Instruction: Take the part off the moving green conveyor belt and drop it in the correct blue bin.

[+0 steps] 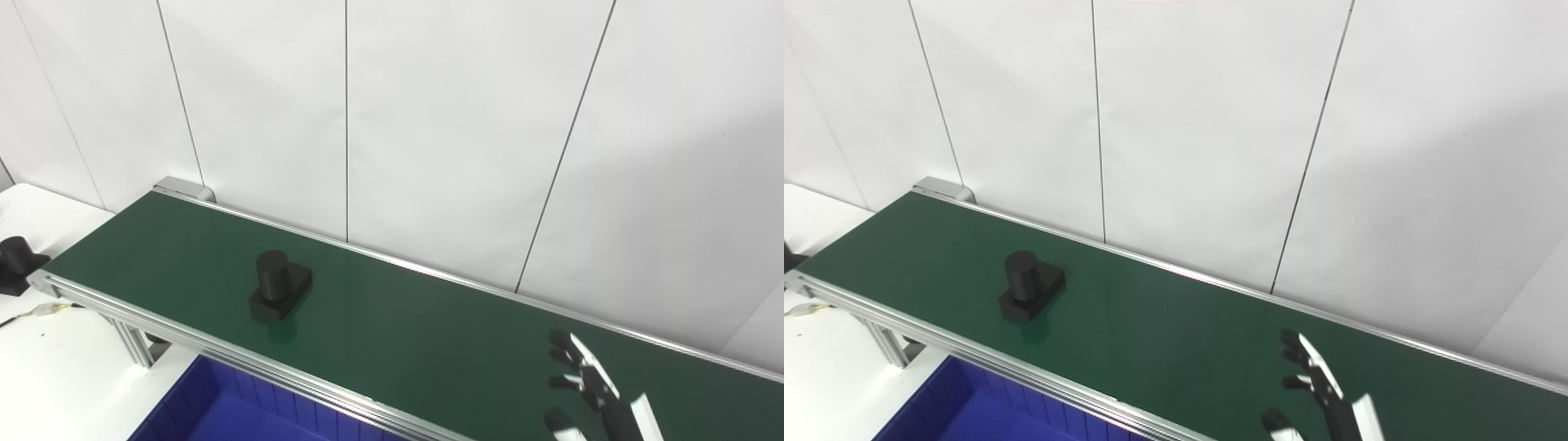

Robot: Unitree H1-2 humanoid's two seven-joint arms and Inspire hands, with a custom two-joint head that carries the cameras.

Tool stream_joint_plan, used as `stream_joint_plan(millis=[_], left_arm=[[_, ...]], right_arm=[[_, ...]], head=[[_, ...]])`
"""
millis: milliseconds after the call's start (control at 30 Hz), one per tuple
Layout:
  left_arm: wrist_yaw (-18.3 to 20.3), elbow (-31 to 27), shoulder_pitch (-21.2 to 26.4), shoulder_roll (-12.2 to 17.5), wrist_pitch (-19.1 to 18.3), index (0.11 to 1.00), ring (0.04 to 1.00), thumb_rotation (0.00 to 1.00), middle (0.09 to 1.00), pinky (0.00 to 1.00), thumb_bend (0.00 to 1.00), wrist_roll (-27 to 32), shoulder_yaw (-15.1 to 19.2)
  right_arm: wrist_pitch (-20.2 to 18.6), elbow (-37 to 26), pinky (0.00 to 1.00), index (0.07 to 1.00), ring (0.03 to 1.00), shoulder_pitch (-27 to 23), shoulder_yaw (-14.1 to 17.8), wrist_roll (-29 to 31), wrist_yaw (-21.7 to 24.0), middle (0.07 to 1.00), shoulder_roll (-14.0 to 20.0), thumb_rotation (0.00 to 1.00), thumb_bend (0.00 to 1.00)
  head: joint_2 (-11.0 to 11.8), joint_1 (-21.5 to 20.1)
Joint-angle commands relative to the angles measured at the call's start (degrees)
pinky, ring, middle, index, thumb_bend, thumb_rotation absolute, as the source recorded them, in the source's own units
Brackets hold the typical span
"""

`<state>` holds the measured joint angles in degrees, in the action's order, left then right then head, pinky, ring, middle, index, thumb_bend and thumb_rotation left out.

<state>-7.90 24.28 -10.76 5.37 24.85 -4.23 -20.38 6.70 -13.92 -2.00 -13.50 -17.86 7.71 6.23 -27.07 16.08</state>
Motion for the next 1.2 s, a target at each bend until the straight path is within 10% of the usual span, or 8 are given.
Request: stream_joint_plan(millis=[0,400,1167], left_arm=[[-0.51,-2.09,0.74,0.25,2.07,0.779,0.730,0.74,0.772,0.66,0.95,0.20,0.19],[-0.29,-2.38,0.84,0.78,2.07,0.784,0.735,0.74,0.773,0.67,0.94,0.25,0.42],[-0.22,-2.83,0.64,0.48,2.07,0.781,0.732,0.74,0.771,0.67,0.95,0.35,0.41]], right_arm=[[-3.72,-2.56,0.68,0.915,0.856,-2.44,-0.34,-0.46,1.01,0.897,-1.21,0.80,0.58],[-16.14,-5.59,0.77,0.902,0.864,-13.23,-2.79,-3.70,6.14,0.888,-2.82,0.36,0.49],[-10.14,17.23,0.77,0.898,0.857,-28.12,-10.40,-8.79,4.39,0.881,-5.93,0.37,0.64]], head=[[-0.23,-0.18],[-1.39,-0.82],[-2.51,0.13]])
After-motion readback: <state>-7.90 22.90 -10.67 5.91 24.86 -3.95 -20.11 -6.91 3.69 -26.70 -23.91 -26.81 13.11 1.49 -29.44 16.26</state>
